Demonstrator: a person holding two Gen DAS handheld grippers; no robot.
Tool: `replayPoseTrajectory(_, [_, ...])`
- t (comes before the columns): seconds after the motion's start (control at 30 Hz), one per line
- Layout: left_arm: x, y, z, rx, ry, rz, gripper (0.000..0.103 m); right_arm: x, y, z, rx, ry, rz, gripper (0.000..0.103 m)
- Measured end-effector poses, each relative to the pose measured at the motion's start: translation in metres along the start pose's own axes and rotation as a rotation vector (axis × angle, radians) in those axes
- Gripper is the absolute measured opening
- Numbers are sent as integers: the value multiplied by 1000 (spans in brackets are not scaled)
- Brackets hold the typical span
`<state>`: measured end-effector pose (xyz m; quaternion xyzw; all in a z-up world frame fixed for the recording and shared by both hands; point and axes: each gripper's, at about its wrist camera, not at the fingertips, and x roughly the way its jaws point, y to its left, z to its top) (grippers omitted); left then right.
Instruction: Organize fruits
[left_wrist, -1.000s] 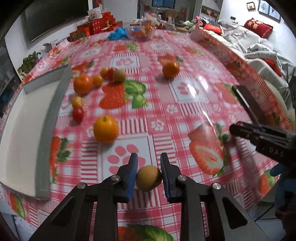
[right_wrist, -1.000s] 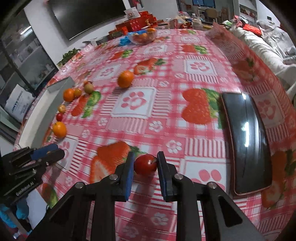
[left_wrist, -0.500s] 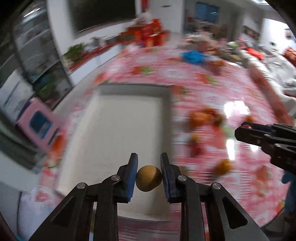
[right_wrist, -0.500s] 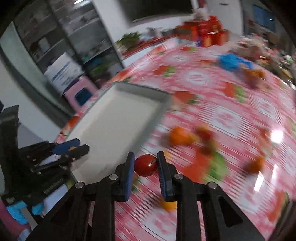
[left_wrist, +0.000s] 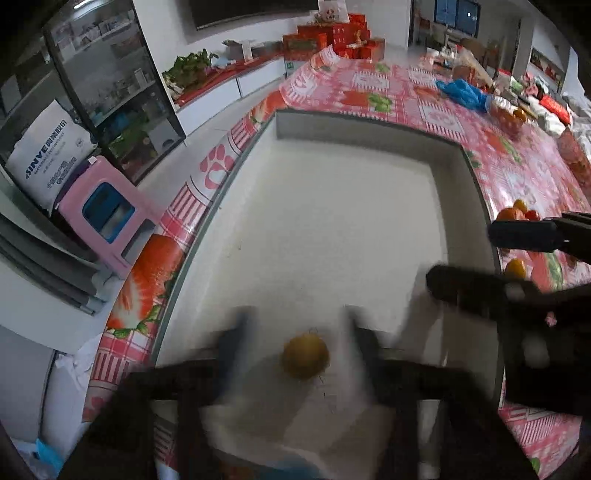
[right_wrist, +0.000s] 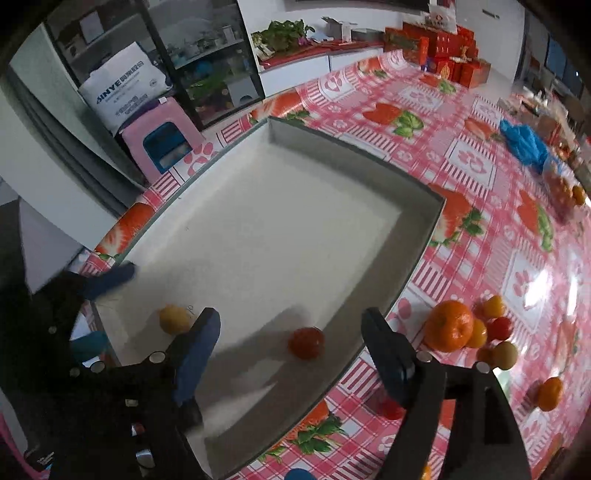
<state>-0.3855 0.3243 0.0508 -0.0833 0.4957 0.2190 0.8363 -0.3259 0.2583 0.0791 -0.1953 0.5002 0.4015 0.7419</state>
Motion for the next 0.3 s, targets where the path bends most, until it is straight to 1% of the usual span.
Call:
replayPoseTrajectory(0.03, [-3, 1, 1, -3, -20, -7, 96, -1, 0, 1, -3, 0, -19, 83])
replayPoseTrajectory(0.07, [-5, 3, 1, -5, -42, -16, 96, -1, 0, 2, -1, 4, -32, 86])
replayPoseTrajectory(0.13, [-6, 3, 3, 5, -50, -41, 96, -2, -2, 4, 12, 6, -40, 89])
replayPoseTrajectory(0.2, [-2, 5, 7, 1, -34, -35, 103, -4, -1, 6, 18, 3, -55, 98])
replayPoseTrajectory(0.27, [2, 8, 9, -4, -29, -13, 103, -7, 0, 7, 24, -4, -66, 103])
replayPoseTrajectory(0.3, [4, 11, 10, -2, -34, -25, 103, -8, -1, 9, 29, -4, -65, 103])
